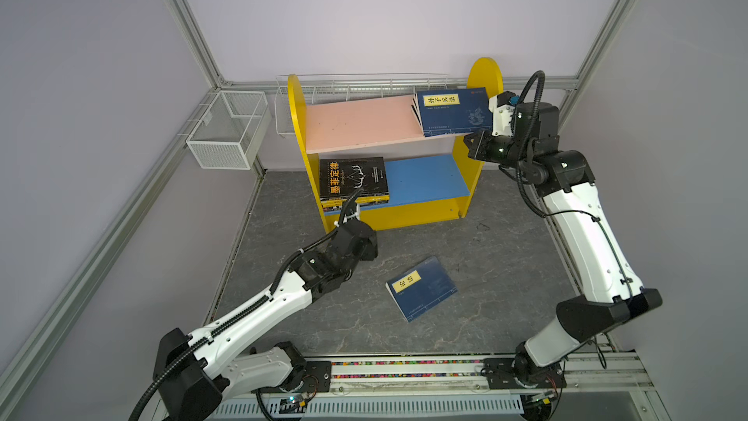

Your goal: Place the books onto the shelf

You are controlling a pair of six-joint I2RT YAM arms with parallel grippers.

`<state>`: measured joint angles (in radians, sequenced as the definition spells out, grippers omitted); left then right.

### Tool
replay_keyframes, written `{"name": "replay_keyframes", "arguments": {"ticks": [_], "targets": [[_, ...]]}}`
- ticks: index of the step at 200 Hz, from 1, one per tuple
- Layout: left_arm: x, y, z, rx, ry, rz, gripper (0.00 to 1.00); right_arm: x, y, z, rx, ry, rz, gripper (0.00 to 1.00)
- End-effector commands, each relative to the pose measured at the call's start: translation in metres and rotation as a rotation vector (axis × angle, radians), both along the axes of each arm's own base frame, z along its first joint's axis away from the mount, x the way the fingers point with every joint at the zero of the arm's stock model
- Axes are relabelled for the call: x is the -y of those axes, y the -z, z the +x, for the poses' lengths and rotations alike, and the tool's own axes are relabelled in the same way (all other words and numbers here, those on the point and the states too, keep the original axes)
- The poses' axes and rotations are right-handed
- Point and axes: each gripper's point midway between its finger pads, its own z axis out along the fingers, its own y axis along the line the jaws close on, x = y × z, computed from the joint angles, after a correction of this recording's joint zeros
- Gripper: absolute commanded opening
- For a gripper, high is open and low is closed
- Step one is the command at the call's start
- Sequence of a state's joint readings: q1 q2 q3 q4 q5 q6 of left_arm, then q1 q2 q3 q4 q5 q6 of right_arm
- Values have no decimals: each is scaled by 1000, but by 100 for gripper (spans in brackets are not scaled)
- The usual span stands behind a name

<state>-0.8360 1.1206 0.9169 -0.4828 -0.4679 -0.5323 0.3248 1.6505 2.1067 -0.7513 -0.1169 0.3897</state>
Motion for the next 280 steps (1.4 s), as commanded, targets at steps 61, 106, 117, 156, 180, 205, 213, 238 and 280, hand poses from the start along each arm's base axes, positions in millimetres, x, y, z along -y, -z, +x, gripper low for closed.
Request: {"name": "replay_keyframes", "arguments": {"ticks": [61,106,117,156,180,205,213,238,280], "targets": [[-18,-32,4,82,-116,-62,70,-17,-14,6,22,-51,4,7],[-16,-32,4,79,-111,-76,70,-20,-9,0,20,-55,4,7],[-16,-32,3,77,-109,-79,69,-19,-10,3,24,-47,2,7],[-21,-33,1,80,-121,-81,70,-24,-8,17,22,-46,5,7],[-24,-35,0,84,-129,-82,70,-28,-8,27,25,-46,11,7],[-27,-36,-2,84,-134,-79,70,-31,-10,34,31,-44,14,7],[-27,-36,-3,83,-136,-81,70,-30,-12,36,38,-35,13,7],[-30,-36,-5,83,-141,-96,69,-19,-19,41,64,18,0,7],[-18,-43,-6,93,-72,-128,69,-4,-33,33,98,68,-7,7]]}}
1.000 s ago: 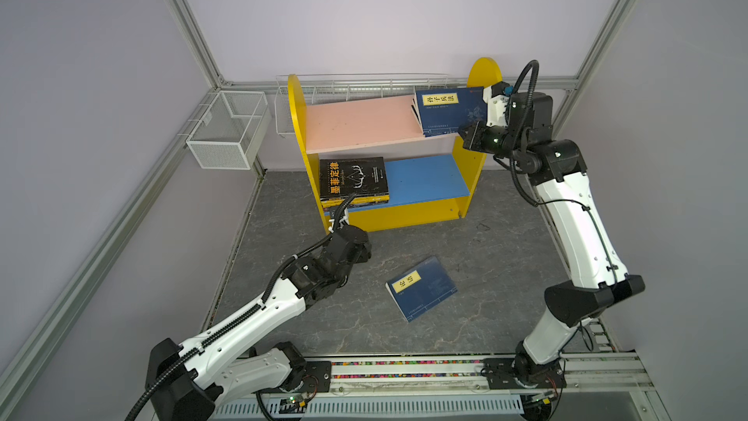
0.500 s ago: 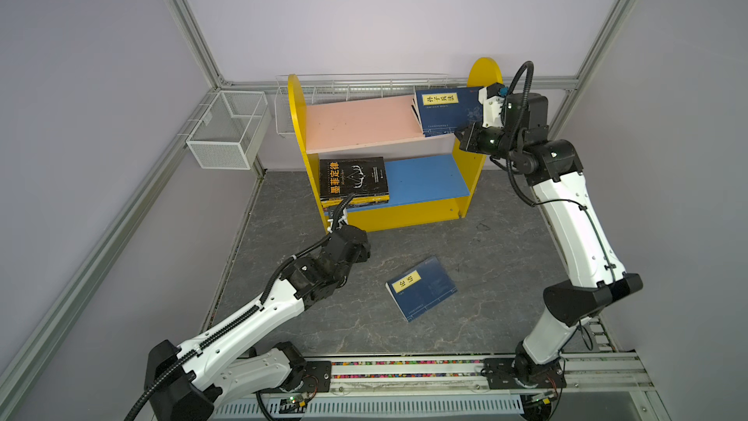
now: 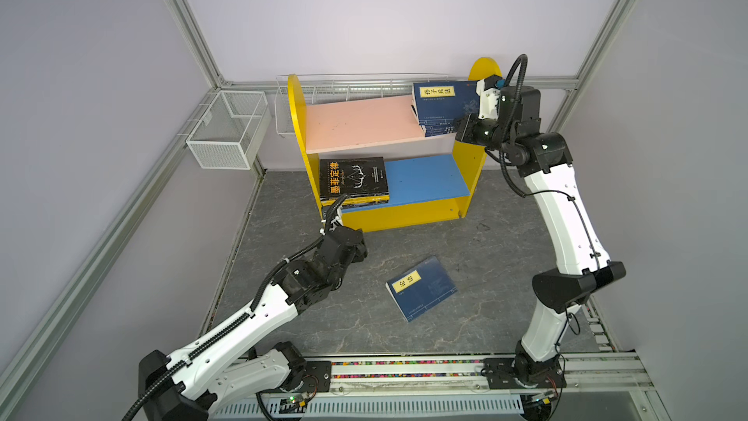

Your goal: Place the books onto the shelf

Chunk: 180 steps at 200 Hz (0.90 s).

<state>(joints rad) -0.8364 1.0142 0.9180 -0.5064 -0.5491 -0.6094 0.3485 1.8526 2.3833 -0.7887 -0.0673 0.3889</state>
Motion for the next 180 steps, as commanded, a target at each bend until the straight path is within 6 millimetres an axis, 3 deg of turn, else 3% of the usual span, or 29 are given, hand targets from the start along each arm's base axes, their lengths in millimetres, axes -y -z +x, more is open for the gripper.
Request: {"name": "replay_keyframes", "arguments": {"ticks": [1,25,48,81,106,126,148,164,180], "targets": [[7,-10,-1,19,38,-33,69,14,-22,-7,61,45,0,7],[30,-44,4,88,140,-76,70,24,-40,-30,125,51,11,8],[53,-107,15,184,218,-100,70,50,-49,-66,186,113,1,9],[76,-220,52,305,238,-292,70,90,-14,-109,219,251,6,10],[93,-269,104,376,194,-355,67,103,20,-131,168,290,24,10],[118,-276,149,405,169,-360,64,104,39,-143,125,279,33,10],[145,-250,195,355,126,-336,61,110,54,-157,78,284,9,11],[157,-232,214,323,107,-332,60,114,58,-169,80,283,5,12],[157,-219,224,294,66,-340,59,121,60,-178,93,303,2,12]]}}
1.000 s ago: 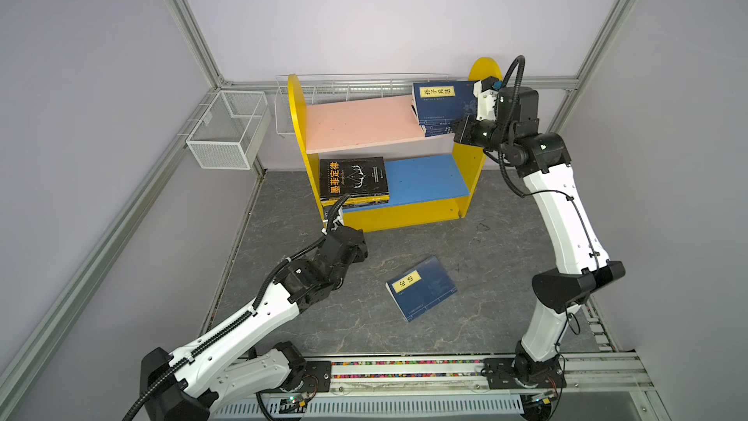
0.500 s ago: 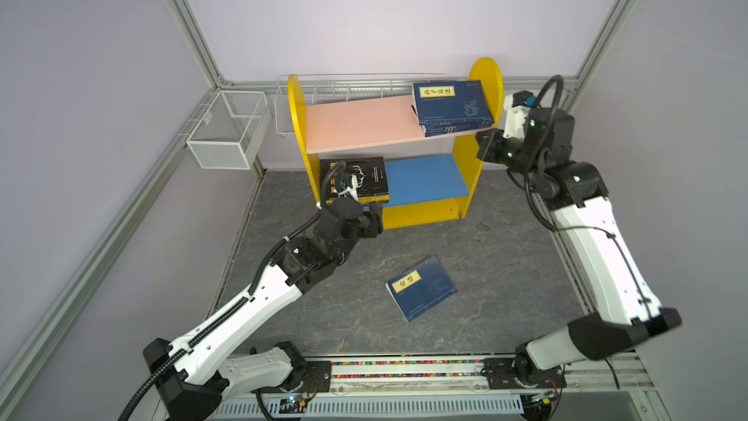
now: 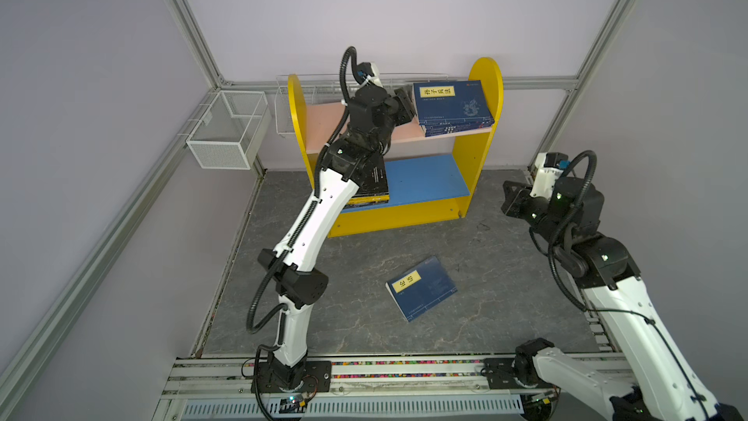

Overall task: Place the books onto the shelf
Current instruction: 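Push the stack onto the shelf with the left gripper while the right arm withdraws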

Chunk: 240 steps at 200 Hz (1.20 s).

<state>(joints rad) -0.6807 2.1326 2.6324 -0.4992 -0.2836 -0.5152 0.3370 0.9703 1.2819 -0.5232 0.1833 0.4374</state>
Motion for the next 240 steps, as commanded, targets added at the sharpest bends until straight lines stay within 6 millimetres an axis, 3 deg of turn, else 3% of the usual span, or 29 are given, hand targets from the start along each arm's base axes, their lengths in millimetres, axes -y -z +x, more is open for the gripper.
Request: {"name": "replay_keyframes", "arguments": {"ticks": [1,23,67,123,180,219,240], "targets": [[-2,40,14,-124,-51,39,59,14,-9,-20,43,38,13,12],[-5,49,17,-131,-80,36,58,26,-16,-29,68,78,-21,13],[-8,57,16,-135,-87,67,56,30,-20,-35,84,77,-67,14],[27,48,7,-118,66,-6,49,30,-11,-35,67,71,-74,14],[50,46,-7,-96,113,19,45,30,-9,-36,63,65,-74,15],[52,46,-8,-90,109,34,45,29,-10,-36,64,57,-67,15],[43,42,-6,-76,68,49,45,26,-10,-36,63,40,-65,15]]}}
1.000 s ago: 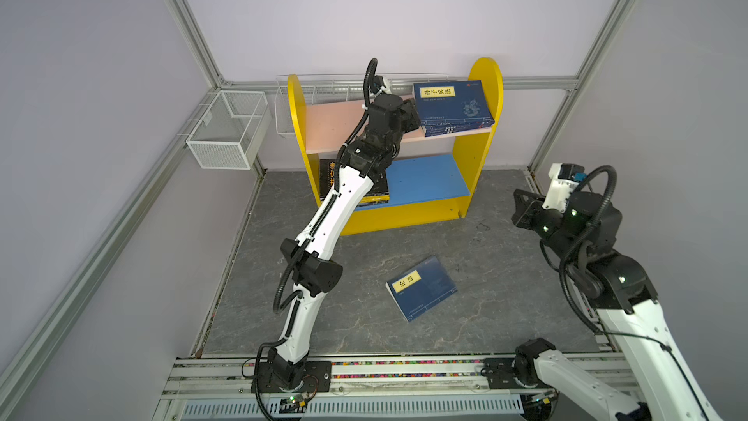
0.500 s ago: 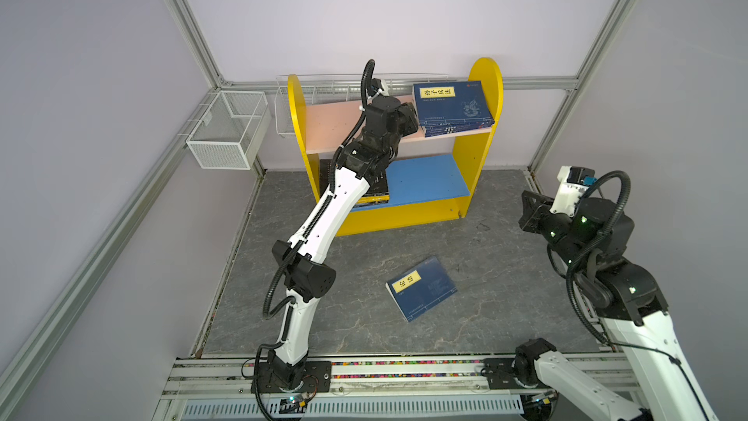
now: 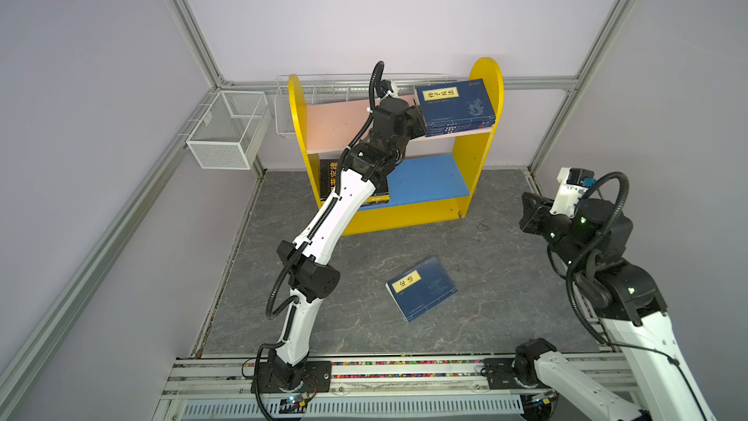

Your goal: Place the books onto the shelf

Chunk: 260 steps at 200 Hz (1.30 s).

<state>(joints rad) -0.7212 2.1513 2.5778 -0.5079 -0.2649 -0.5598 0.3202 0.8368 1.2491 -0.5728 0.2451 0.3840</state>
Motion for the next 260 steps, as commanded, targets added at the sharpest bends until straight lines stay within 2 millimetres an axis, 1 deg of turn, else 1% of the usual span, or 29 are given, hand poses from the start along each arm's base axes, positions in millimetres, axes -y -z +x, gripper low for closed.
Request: {"name": "replay_keyframes", "arguments": {"ticks": [1,18,36,48,68,84,95,106,114,122,130,132,134,145,151,155,166,168,174,178,180,182,184,196,212,230,240,247,260], "targets": [[10,5,-3,7,11,38,45,-2,1,-2,-2,-22,-16,15],[2,0,-2,20,-24,47,45,-1,1,-2,-2,-21,-14,15],[-13,-10,-4,40,-85,65,45,1,0,-3,1,-9,-14,15],[-25,-20,-7,60,-124,82,45,3,1,-4,2,1,-16,15],[-43,-39,-17,101,-167,110,45,4,2,-3,0,8,-24,15],[-55,-55,-32,135,-175,122,45,1,6,-1,-11,-11,-32,16],[-60,-64,-47,155,-166,138,45,-5,12,1,-25,-33,-31,17],[-61,-66,-65,166,-140,176,45,-12,22,5,-44,-69,-33,18],[-57,-61,-82,169,-106,215,45,-16,34,8,-74,-82,-30,19],[-53,-49,-98,162,-66,260,46,-20,48,9,-114,-90,-18,19],[-49,-29,-113,142,-22,293,46,-26,66,10,-162,-107,-5,20],[-46,-21,-116,131,-9,303,46,-27,70,10,-173,-112,0,20],[-48,-18,-120,126,-1,303,46,-29,75,10,-189,-115,4,20],[-45,22,-139,72,74,337,47,-37,105,7,-275,-135,22,20],[-47,41,-150,46,99,346,48,-41,123,4,-328,-145,30,20],[-51,59,-156,18,106,356,48,-44,134,1,-361,-153,35,20],[-61,103,-171,-52,132,354,47,-54,163,-9,-452,-189,43,21],[-63,114,-174,-71,138,357,48,-56,168,-12,-467,-198,44,21],[-69,136,-182,-109,147,356,47,-63,183,-20,-514,-230,41,22],[-73,152,-186,-136,150,360,47,-68,192,-26,-542,-255,40,23],[-75,162,-189,-153,154,363,47,-70,193,-28,-547,-269,40,23],[-77,168,-190,-162,156,361,47,-73,205,-33,-577,-285,33,23],[-79,177,-193,-175,160,368,47,-76,212,-37,-597,-301,29,24],[-88,216,-205,-233,174,373,46,-89,240,-58,-678,-397,7,27],[-91,256,-218,-269,226,404,47,-100,274,-85,-783,-505,-20,35],[-88,290,-227,-296,298,457,47,-103,308,-107,-919,-554,-16,51],[-85,309,-231,-318,332,488,47,-104,324,-115,-978,-556,-2,61],[-81,319,-233,-332,352,500,47,-105,333,-118,-1012,-555,7,65],[-80,338,-233,-364,365,541,47,-111,341,-118,-1040,-570,38,70]]}}
